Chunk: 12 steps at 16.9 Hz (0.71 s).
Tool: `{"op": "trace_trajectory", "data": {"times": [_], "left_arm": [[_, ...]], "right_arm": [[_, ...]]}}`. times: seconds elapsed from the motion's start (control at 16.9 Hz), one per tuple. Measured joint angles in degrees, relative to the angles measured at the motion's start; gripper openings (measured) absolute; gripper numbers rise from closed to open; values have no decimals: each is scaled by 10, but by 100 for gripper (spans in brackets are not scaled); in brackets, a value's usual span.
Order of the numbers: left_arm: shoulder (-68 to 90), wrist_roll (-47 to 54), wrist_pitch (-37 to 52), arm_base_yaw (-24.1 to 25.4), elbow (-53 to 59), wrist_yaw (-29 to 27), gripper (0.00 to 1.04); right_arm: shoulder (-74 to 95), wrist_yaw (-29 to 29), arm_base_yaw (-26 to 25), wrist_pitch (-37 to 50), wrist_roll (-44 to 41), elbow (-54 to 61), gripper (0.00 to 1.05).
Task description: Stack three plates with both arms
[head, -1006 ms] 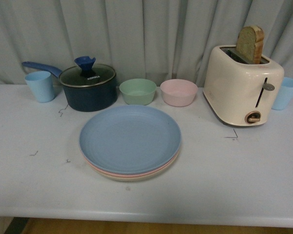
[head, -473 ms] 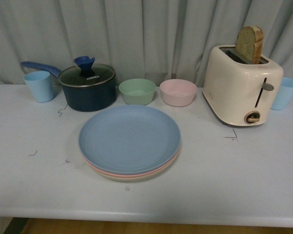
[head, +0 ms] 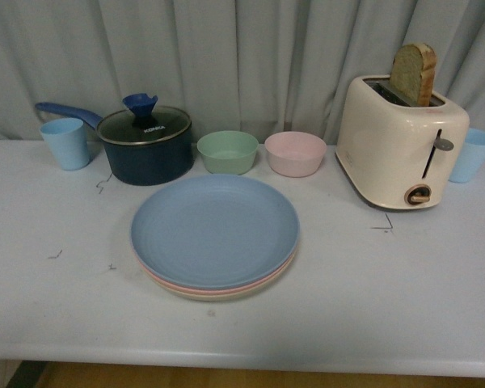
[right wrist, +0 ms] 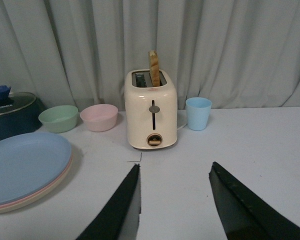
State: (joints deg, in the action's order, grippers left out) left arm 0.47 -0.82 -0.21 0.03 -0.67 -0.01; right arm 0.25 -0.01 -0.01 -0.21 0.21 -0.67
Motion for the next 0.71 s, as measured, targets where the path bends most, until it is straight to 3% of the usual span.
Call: {"op": "trace_trajectory", "data": {"times": [0.59,0.71], "left_arm": [[0,0,0,0,0,0,98],[0,0,0,0,0,0,98]], "right_arm": [[0,0,0,0,0,0,83],[0,0,0,0,0,0,100]]}}
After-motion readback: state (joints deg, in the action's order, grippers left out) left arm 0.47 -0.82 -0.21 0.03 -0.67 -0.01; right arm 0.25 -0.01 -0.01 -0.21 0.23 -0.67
